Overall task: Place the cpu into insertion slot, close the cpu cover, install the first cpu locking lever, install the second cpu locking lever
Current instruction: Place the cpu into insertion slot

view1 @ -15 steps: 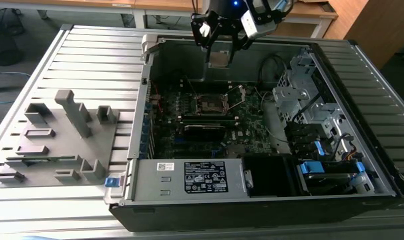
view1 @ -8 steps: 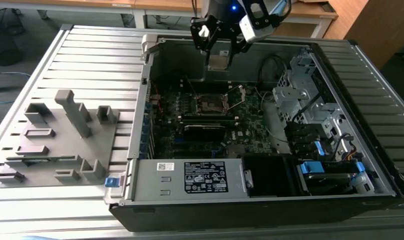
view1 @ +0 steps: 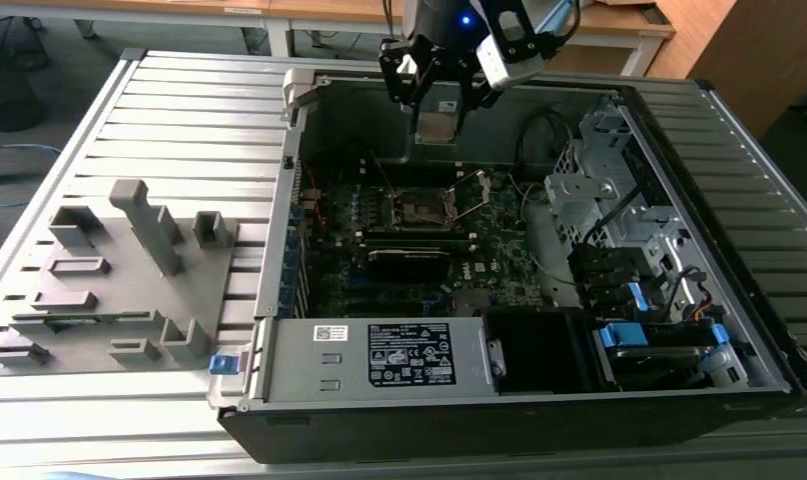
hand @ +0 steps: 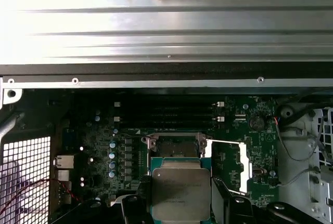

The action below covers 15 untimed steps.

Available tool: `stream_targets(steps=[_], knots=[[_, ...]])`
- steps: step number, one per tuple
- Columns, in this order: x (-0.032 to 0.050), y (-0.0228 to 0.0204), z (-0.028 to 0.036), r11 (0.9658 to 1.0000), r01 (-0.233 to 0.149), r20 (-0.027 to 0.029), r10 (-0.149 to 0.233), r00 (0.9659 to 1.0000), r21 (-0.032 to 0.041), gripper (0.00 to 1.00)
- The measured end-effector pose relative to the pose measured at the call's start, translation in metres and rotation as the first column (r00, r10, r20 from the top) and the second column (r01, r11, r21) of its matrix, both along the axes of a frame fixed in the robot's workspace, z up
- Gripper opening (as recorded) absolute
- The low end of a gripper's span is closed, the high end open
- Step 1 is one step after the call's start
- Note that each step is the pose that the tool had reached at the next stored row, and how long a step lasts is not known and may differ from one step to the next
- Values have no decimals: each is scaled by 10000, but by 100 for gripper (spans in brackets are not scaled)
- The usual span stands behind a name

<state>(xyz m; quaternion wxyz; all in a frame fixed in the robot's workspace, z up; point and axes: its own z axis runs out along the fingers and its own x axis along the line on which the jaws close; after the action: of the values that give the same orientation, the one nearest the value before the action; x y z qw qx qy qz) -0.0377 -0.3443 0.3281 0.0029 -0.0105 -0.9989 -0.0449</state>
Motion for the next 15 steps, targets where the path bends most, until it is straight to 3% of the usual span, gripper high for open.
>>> stream_targets(steps=[6,15], knots=[[0,0,-13,10000,0,1,0,10000,3,54],[0,0,-91,10000,0,0,0,10000,0,54]])
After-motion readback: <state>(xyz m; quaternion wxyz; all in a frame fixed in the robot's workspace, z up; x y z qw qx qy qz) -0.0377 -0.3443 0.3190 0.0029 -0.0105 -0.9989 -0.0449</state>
